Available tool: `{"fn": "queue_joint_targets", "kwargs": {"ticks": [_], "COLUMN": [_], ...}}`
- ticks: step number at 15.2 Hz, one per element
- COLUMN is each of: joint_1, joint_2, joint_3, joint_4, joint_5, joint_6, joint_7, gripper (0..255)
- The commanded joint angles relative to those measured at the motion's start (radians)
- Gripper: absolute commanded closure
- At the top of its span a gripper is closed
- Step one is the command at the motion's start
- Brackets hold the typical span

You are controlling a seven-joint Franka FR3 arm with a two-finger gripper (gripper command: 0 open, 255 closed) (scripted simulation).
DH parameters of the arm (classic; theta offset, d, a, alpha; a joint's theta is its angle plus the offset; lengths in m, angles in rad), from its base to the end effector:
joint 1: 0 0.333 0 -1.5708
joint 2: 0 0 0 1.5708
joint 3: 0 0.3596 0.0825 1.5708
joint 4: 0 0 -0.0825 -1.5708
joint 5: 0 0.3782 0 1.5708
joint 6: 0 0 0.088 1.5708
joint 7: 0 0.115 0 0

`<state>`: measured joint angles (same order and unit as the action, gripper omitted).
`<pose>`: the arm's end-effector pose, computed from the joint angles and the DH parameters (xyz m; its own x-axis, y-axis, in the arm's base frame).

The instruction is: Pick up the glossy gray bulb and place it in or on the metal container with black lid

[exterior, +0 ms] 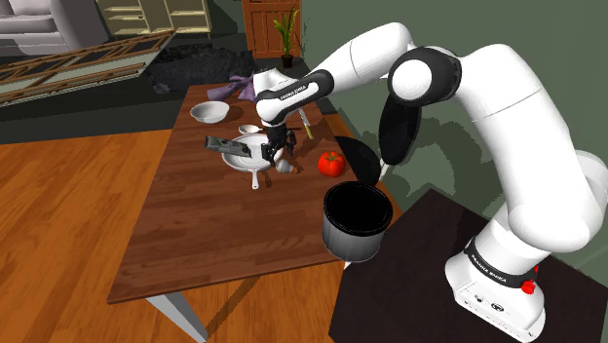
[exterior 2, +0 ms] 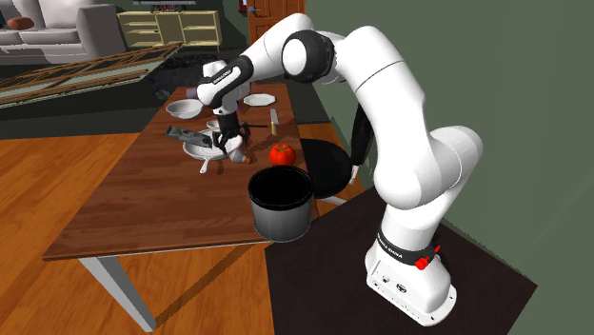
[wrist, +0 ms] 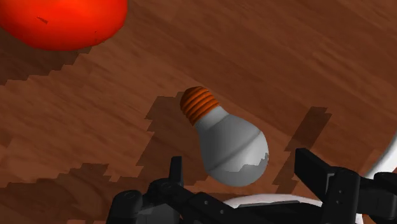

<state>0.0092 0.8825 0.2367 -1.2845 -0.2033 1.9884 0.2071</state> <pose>0.7474 0.1253 0.2356 0.9863 0.0639 -0.1524 0.0678 -0.9975 0.0202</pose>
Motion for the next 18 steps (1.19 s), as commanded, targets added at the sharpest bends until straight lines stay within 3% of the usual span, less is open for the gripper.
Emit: {"fn": "queue_joint_targets", "kwargs": {"ticks": [1, 12, 13, 18], "joint_1": [0.001, 0.001, 0.001, 0.001], "joint_2": [0.016, 0.036, 0.036, 0.036], "joint_3": [-0.001, -0.004, -0.004, -0.004], "joint_4": [0.002, -0.014, -0.014, -0.013], "joint_5": [-0.002, -0.007, -0.007, -0.007], "joint_6": [0.010, 0.046, 0.046, 0.045], "joint_7": [-0.004, -0.001, -0.001, -0.001], "gripper": [0, 0, 255, 255]}}
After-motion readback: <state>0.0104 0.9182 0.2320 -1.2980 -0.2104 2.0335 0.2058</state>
